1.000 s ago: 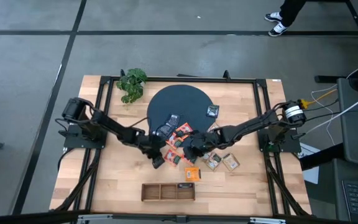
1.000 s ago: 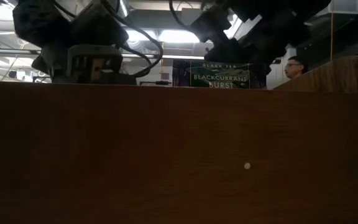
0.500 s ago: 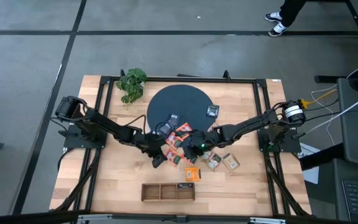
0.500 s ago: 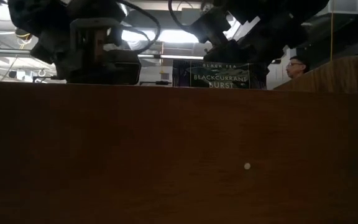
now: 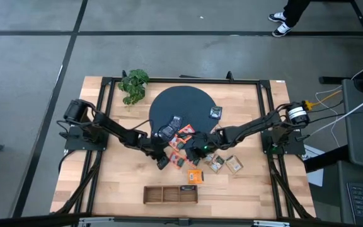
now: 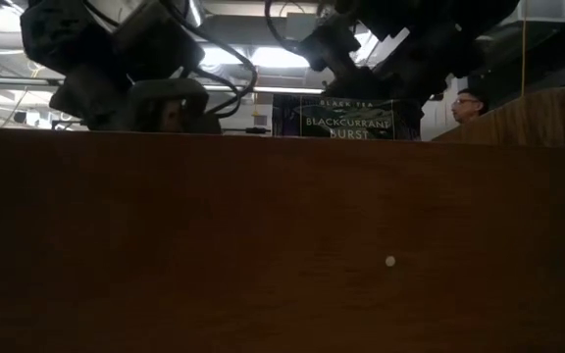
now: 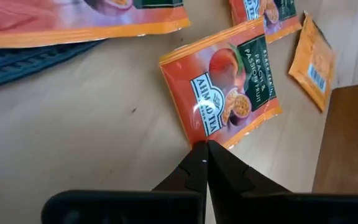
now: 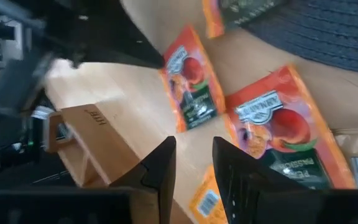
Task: Pick & Place Tea
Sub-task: Put the orange tea bag into the middle section of the wooden organizer
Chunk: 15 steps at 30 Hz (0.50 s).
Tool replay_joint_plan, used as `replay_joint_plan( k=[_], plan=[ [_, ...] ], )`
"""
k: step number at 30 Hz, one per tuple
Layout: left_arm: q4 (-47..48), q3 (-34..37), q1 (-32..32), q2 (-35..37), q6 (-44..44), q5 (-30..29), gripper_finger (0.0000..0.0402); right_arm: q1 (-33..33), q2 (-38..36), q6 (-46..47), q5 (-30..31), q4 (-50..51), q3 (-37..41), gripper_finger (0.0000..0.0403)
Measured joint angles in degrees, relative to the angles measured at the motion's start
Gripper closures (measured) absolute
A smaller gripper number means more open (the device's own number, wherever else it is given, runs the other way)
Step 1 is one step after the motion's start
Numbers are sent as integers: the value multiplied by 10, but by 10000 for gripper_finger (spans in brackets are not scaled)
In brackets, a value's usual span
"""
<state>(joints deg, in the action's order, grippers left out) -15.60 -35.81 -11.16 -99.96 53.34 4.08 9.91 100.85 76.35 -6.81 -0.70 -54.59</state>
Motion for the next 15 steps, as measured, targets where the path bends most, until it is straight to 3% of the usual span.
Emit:
replay_joint_plan(
  k=[15],
  plan=[
    [-26, 2, 0, -11, 10, -25, 398, -20, 71, 17, -25, -67, 0, 295]
  ],
)
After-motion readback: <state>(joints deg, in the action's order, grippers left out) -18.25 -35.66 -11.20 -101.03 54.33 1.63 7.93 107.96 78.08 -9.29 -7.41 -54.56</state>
